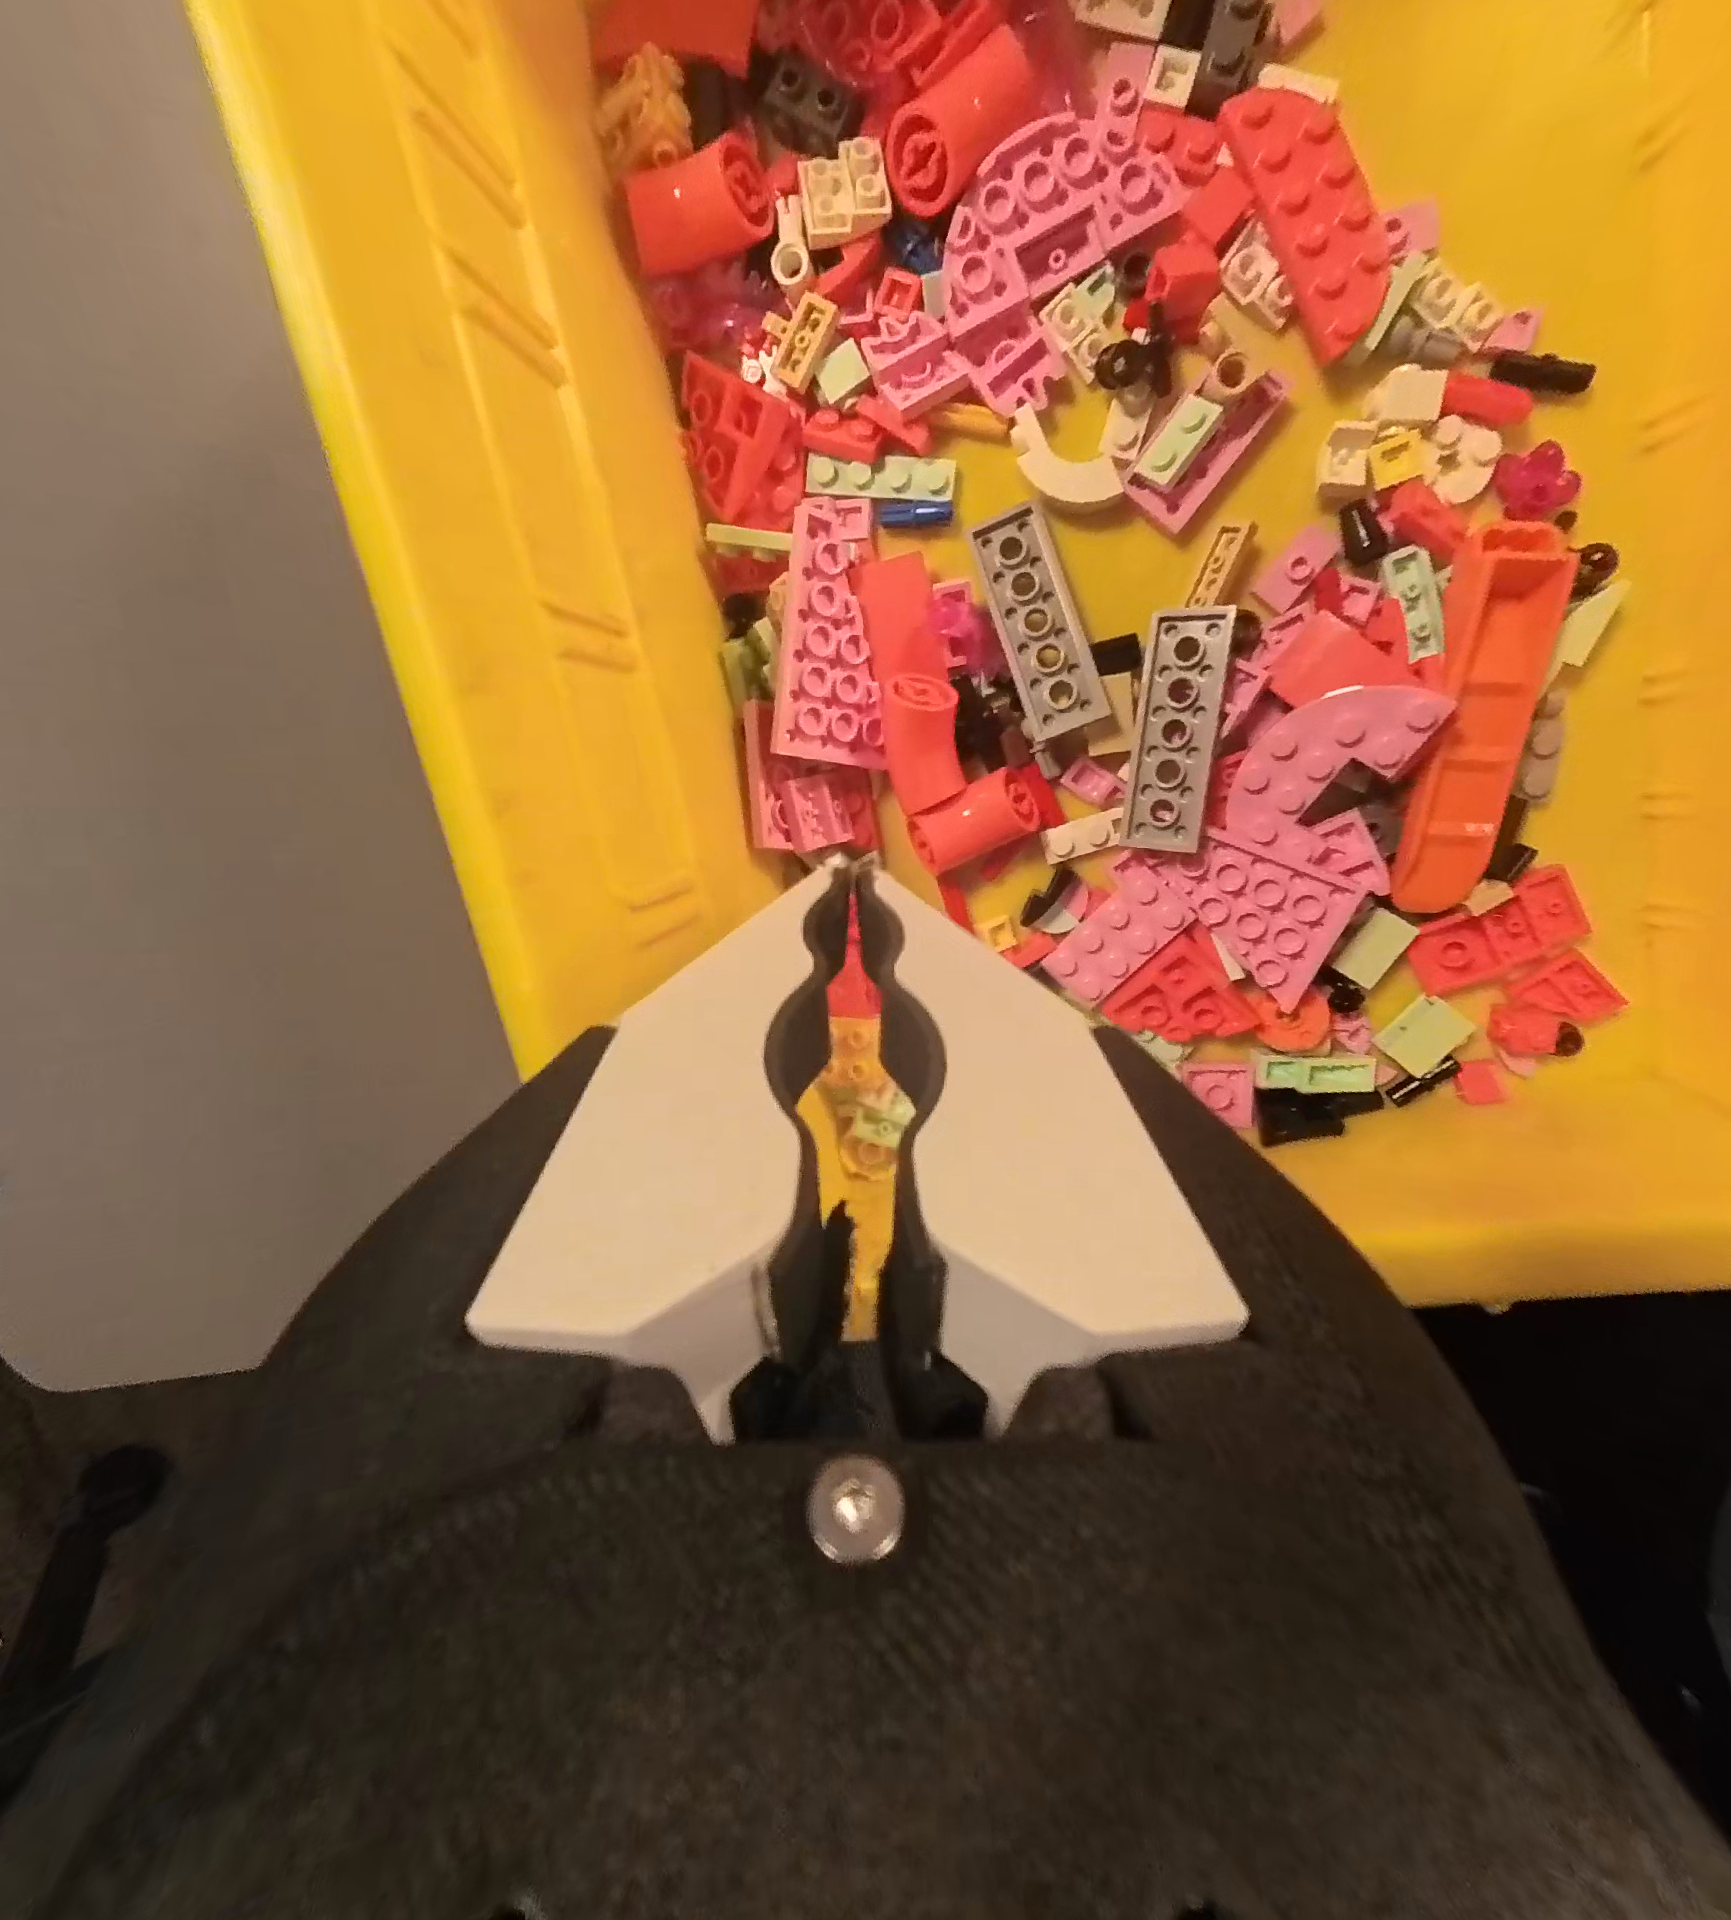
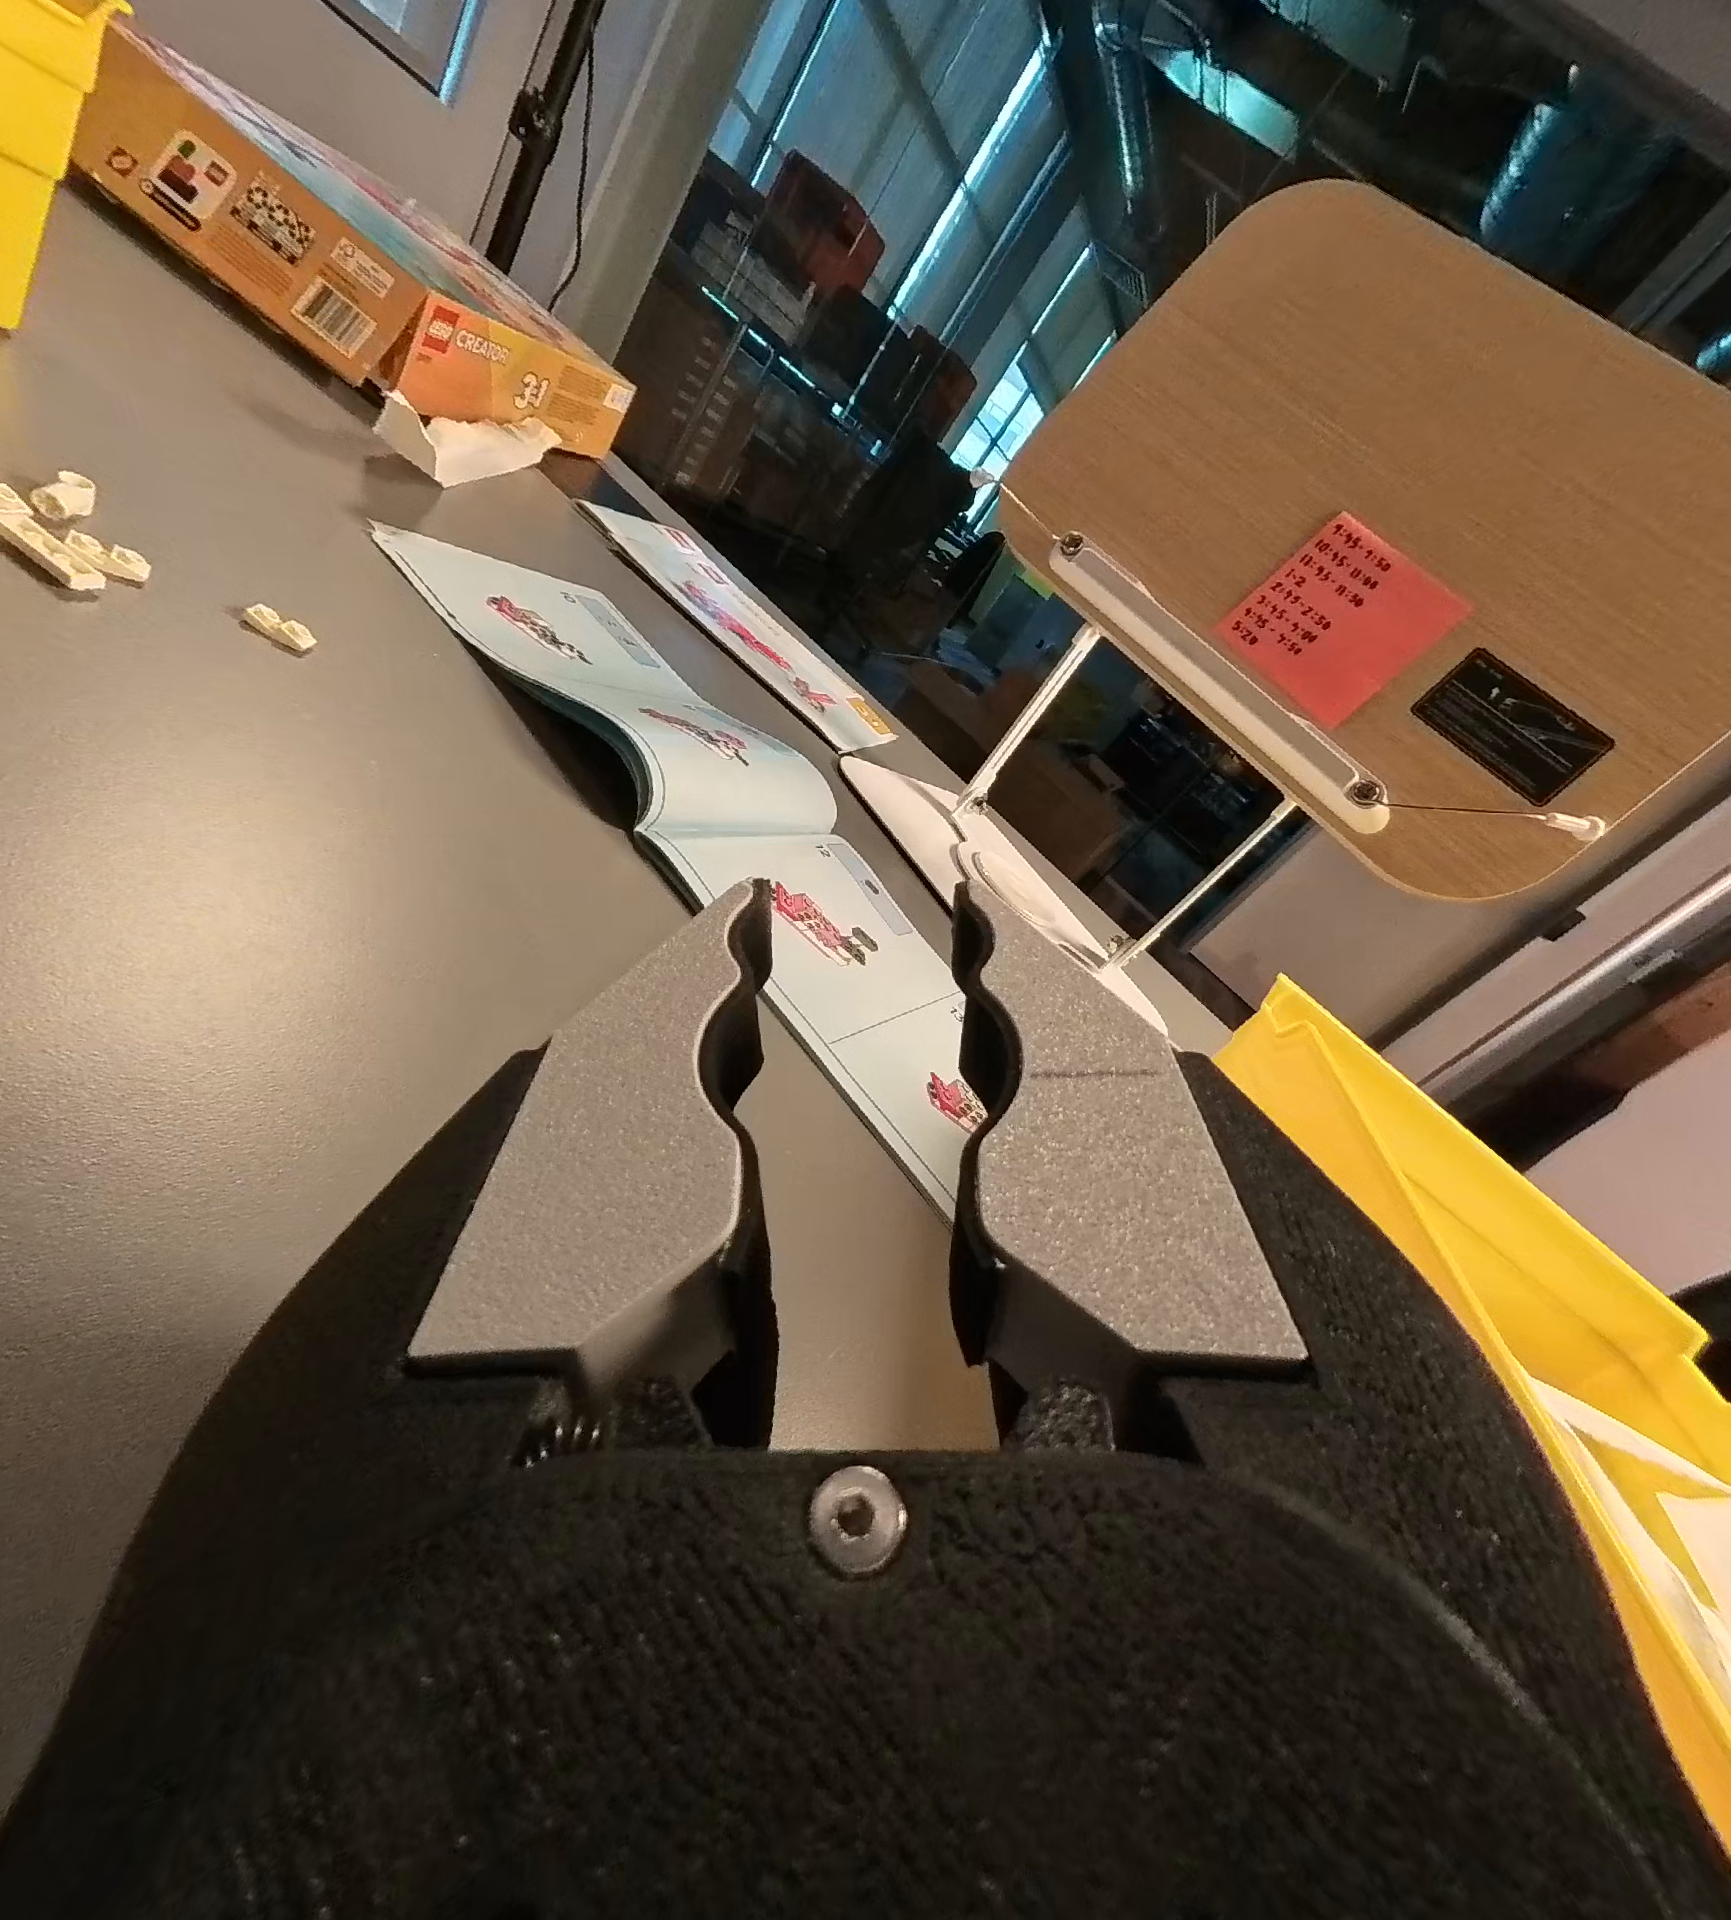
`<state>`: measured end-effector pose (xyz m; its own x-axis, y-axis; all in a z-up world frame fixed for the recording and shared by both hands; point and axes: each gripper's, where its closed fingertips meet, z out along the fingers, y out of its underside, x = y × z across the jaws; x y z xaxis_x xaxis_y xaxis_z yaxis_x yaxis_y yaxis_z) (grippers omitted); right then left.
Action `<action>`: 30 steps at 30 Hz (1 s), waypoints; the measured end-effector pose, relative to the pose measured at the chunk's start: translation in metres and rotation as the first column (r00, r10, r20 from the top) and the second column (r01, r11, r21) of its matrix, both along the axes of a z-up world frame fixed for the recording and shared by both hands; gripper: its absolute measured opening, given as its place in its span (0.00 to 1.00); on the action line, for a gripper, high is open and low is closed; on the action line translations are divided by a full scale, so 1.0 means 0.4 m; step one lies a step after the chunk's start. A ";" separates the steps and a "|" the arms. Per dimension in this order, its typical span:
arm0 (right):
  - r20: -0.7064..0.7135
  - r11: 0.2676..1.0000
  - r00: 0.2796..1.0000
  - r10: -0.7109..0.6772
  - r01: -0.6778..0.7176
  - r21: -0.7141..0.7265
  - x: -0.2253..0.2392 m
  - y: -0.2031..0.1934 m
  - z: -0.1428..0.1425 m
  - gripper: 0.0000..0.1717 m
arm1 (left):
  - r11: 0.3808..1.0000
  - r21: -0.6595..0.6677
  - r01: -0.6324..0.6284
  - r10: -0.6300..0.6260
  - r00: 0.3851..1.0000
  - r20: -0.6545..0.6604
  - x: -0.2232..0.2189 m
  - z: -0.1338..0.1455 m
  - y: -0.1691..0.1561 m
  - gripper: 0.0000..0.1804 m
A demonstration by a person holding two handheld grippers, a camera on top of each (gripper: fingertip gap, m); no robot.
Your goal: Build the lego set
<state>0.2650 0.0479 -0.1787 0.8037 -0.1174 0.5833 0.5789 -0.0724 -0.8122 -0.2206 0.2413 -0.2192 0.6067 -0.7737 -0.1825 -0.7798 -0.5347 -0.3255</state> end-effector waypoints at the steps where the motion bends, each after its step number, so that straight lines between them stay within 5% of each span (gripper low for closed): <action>1: 0.001 1.000 1.000 0.000 0.000 0.000 0.000 0.000 0.000 0.19 | 1.000 -0.001 0.004 -0.004 1.000 0.003 0.004 -0.002 -0.002 0.00; 30: 0.024 1.000 0.999 0.021 -0.021 -0.009 -0.013 0.001 -0.005 0.18 | 0.998 -0.038 0.052 -0.054 0.998 -0.044 0.016 -0.021 -0.015 0.00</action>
